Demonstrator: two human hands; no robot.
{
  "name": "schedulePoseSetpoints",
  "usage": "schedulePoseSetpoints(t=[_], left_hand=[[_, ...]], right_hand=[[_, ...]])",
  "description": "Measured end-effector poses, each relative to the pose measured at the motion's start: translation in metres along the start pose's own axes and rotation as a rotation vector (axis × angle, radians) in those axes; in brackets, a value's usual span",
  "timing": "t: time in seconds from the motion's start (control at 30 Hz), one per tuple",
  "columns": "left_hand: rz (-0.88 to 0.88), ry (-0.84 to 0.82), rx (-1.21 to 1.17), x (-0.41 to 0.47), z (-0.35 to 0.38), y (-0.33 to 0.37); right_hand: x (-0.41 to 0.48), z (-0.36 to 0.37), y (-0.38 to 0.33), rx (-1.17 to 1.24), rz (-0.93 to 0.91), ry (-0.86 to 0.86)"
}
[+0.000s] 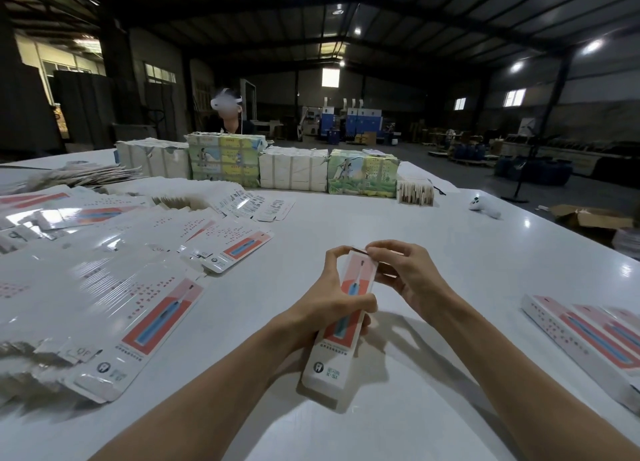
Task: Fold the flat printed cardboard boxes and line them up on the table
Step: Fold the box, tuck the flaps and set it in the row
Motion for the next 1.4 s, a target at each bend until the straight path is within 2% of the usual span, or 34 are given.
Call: schedulePoseSetpoints(t=[0.37,0.7,0.97,1.4], left_hand=[[0.009,0.002,0.0,0.008,-0.001,-0.005],[0.086,-0.006,0.037,0.007,0.002,0.002],[0.071,-0.007,0.079,0.005,0.003,0.001],[0.044,-0.007,-0.027,0.002,0.002,0.0]], right_hand=[[-0.005,-0.002,0.0,0.013,0.065,0.045],[-0.006,-0.002,-0.005,0.044,0.093,0.052],[-0.009,-0.005,-0.003,-0.02,0.087,0.109],[-0.005,0.003,0.001,0.043,0.089,-0.022]])
Point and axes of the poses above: each hand's wrist, its own x-axis towards the middle knuckle, its own z-axis out of the palm, y = z × x, the point moved 9 cm from there along x, towards the middle knuckle, and after that the axes turned 11 degrees about -y, right-handed, at the moved point
